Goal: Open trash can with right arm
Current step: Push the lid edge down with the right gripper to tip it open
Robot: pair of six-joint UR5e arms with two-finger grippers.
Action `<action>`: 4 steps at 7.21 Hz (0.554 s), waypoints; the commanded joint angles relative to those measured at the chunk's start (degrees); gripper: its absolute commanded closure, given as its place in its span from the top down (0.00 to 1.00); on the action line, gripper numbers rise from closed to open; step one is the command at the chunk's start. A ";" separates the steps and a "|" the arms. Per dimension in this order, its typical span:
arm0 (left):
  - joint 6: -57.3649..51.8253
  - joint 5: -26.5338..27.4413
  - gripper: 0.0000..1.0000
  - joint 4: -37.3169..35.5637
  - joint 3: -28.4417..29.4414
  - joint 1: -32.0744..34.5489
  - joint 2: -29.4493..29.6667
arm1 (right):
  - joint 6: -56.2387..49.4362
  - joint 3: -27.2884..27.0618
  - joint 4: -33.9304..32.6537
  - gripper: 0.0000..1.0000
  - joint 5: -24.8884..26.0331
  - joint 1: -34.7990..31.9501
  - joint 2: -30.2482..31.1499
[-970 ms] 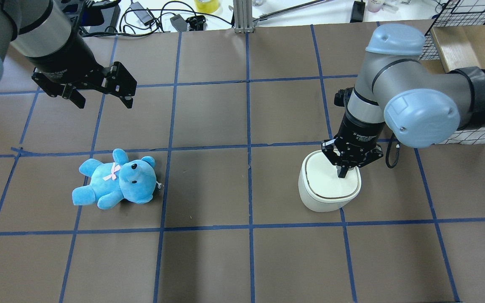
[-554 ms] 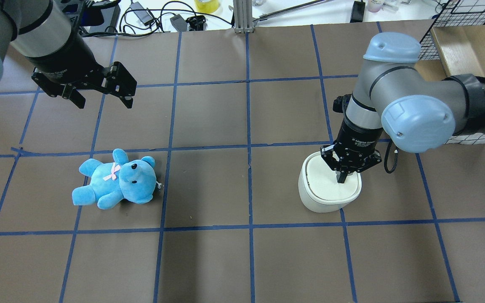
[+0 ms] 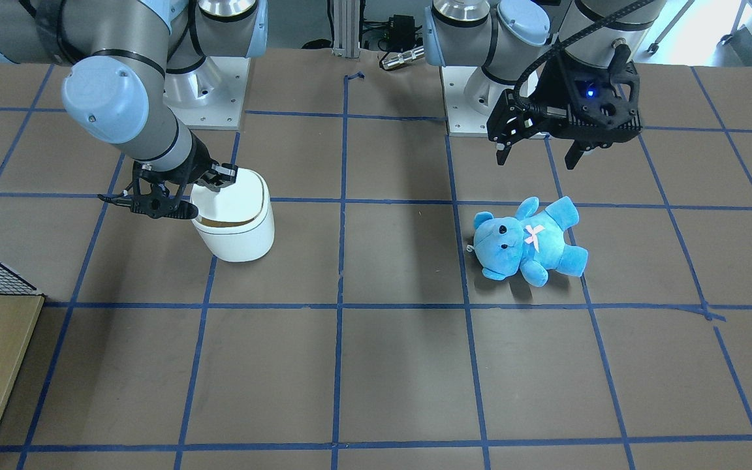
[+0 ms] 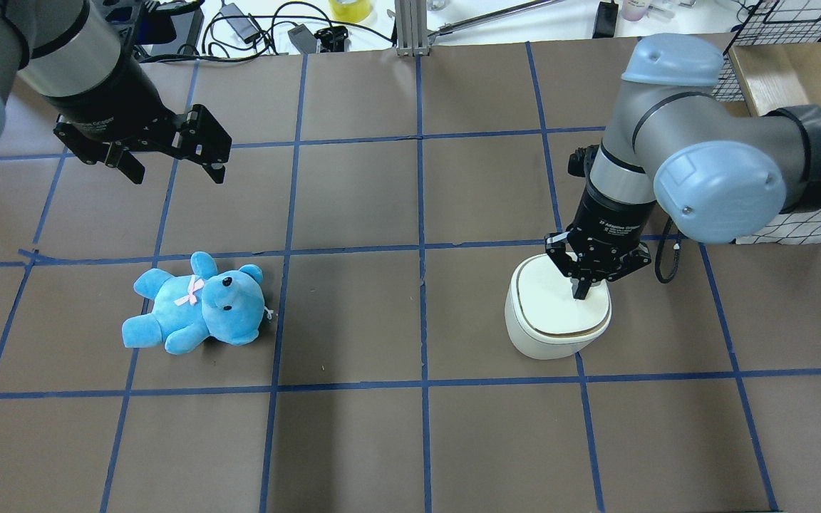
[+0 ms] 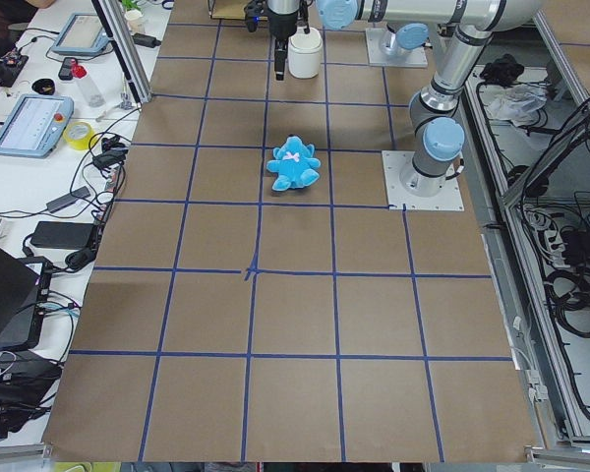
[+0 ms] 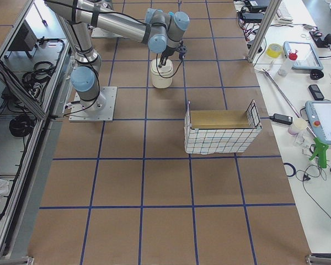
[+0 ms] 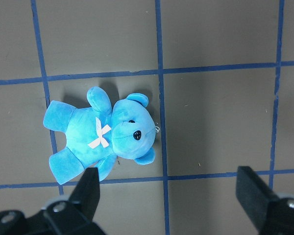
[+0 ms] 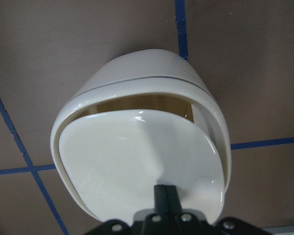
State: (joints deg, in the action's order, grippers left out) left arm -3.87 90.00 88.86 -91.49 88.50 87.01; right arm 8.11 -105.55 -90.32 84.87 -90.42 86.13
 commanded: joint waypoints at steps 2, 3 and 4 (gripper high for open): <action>0.00 0.00 1.00 0.00 0.00 0.00 0.00 | 0.24 8.93 10.14 0.00 -1.72 0.07 0.27; 0.00 0.00 1.00 0.00 0.00 0.00 0.00 | 0.33 12.96 13.65 0.00 -1.64 -0.02 0.53; 0.00 0.00 1.00 0.00 0.00 0.00 0.00 | 0.33 16.74 16.38 0.00 -1.38 0.07 0.44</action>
State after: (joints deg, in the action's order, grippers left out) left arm -3.87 90.00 88.86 -91.49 88.50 87.01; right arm 8.40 -93.59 -77.77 83.41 -90.40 86.54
